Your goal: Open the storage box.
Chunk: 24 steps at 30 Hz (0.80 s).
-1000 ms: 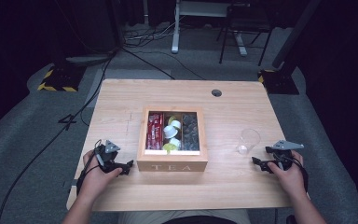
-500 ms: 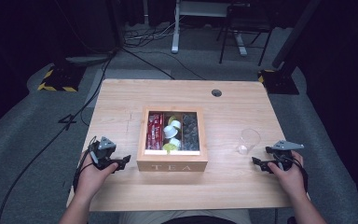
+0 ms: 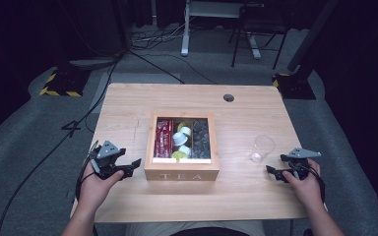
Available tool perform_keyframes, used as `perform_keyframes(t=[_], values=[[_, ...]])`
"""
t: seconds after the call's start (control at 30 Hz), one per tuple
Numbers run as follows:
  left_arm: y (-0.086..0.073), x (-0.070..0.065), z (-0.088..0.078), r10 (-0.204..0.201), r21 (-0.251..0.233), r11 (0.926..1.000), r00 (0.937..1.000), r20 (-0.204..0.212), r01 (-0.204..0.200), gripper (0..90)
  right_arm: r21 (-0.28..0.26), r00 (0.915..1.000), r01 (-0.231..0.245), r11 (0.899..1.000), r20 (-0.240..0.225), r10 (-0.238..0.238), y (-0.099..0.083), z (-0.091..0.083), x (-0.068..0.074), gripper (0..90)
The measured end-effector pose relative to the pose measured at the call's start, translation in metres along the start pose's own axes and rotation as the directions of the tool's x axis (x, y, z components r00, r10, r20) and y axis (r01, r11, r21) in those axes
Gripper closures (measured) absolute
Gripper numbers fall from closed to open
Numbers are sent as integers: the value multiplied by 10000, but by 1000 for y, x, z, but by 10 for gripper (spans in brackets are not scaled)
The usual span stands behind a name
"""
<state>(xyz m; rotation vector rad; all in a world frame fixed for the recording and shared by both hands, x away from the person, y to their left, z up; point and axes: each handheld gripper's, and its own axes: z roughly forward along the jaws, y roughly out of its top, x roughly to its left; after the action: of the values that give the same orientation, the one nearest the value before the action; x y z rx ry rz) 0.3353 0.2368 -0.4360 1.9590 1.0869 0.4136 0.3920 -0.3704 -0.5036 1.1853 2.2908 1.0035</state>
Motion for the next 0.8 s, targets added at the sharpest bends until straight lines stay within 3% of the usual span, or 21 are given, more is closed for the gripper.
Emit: perform_keyframes(t=[0.33,0.5,0.67,0.8], values=[[5,-32,7,932,126,9955,9925,796,-944,246,0,10000,-1,10000,-13,1,0,0,0,159],[4,-42,14,1063,298,9935,9884,1089,-1101,230,0,10000,3,10000,-12,-3,0,0,0,160],[-3,-43,24,1182,1001,9867,9880,997,-1281,222,1,10000,20,10000,-30,-20,0,0,-1,159],[-6,-43,27,1242,1231,9832,9880,923,-1351,241,2,10000,21,10000,-27,-21,0,0,0,159]])
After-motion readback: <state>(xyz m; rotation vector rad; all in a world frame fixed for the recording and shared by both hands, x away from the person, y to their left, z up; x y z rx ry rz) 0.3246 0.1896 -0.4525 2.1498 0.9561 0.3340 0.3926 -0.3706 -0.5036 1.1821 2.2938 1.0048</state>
